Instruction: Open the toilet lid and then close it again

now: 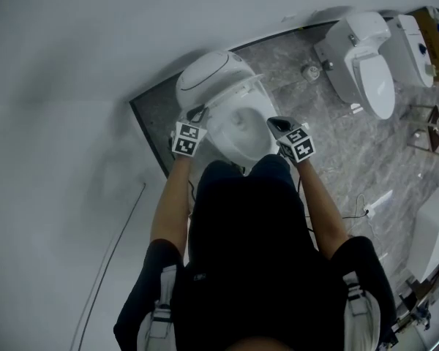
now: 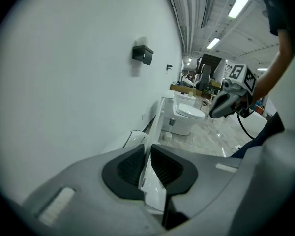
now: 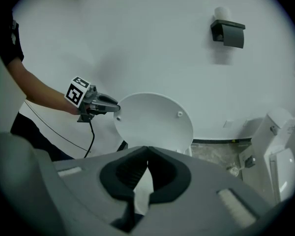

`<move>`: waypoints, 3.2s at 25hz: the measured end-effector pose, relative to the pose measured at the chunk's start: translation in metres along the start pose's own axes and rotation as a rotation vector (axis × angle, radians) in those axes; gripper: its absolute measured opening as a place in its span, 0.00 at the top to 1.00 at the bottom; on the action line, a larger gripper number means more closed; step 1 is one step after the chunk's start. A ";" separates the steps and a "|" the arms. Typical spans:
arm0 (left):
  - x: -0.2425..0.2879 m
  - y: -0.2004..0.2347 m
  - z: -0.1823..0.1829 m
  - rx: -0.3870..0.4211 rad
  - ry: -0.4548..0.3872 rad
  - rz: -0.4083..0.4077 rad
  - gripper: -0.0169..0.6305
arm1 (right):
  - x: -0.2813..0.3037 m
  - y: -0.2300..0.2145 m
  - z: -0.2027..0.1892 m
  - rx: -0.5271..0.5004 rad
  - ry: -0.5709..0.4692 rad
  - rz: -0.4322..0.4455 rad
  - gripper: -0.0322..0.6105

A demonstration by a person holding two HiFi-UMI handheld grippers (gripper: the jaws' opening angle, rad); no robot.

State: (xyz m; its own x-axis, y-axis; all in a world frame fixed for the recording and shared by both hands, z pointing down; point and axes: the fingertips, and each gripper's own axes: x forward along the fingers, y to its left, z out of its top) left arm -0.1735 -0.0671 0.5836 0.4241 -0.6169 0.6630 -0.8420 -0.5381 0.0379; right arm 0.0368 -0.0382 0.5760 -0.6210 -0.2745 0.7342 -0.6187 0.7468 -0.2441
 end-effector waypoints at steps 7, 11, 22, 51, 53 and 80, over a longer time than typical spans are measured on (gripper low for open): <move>0.007 0.022 0.004 -0.023 0.004 0.005 0.90 | -0.010 0.021 -0.036 0.015 0.049 0.034 0.95; 0.010 0.032 0.003 -0.045 0.031 -0.002 0.90 | -0.011 0.039 -0.045 -0.001 0.066 0.052 0.95; 0.021 0.063 0.005 -0.076 0.095 0.034 0.90 | -0.014 0.053 -0.054 -0.049 0.092 0.083 0.95; 0.013 0.039 0.002 -0.178 0.023 0.053 0.89 | -0.041 0.047 -0.096 -0.027 0.154 0.056 0.95; 0.011 0.035 0.002 -0.174 0.022 0.049 0.89 | -0.041 0.049 -0.090 -0.027 0.141 0.063 0.95; -0.004 -0.020 -0.010 -0.179 -0.012 0.010 0.87 | -0.039 0.064 -0.100 -0.042 0.141 0.084 0.95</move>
State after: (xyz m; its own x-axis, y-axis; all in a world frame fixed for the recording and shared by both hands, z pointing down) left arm -0.1616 -0.0486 0.5876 0.4189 -0.6291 0.6548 -0.8914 -0.4223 0.1645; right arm 0.0694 0.0810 0.5947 -0.5944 -0.1241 0.7945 -0.5447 0.7890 -0.2842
